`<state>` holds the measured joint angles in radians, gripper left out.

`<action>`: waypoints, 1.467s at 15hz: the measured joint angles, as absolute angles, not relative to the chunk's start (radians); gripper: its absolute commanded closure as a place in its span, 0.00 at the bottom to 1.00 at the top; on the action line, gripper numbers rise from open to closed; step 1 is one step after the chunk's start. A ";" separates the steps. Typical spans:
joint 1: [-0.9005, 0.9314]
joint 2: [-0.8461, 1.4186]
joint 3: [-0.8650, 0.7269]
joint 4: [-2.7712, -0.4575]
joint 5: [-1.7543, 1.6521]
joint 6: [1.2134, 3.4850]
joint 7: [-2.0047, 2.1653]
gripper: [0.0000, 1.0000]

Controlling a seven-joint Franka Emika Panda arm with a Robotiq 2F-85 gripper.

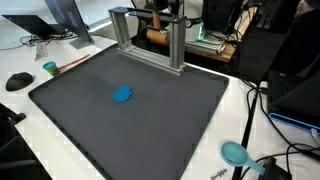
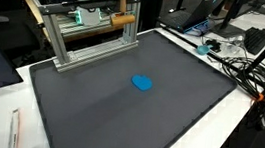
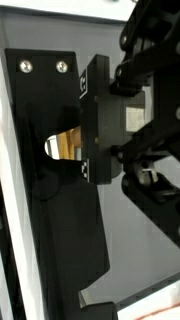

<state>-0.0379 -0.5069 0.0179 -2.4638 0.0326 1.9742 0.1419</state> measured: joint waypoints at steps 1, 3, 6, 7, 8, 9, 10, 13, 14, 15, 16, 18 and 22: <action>-0.038 -0.518 0.018 -2.473 0.032 1.974 0.141 0.53; -0.038 -0.525 0.018 -2.478 0.030 1.974 0.139 0.78; -0.038 -0.519 0.019 -2.487 0.026 1.974 0.139 0.78; -0.038 -0.517 0.020 -2.494 0.023 1.974 0.137 0.78; -0.038 -0.517 0.020 -2.503 0.019 1.975 0.131 0.78; -0.038 -0.517 0.020 -2.515 0.017 1.975 0.120 0.78; -0.038 -0.518 0.018 -2.528 0.013 1.975 0.109 0.78; -0.038 -0.530 0.016 -2.565 0.001 1.983 0.070 0.78; -0.037 -0.541 0.016 -2.573 0.001 1.986 0.055 0.78; -0.037 -0.553 0.016 -2.585 0.001 1.996 0.037 0.78; -0.036 -0.567 0.016 -2.599 0.001 2.007 0.021 0.78; -0.033 -0.595 0.013 -2.628 0.001 2.039 -0.005 0.78; -0.026 -0.631 0.003 -2.660 0.002 2.067 -0.035 0.16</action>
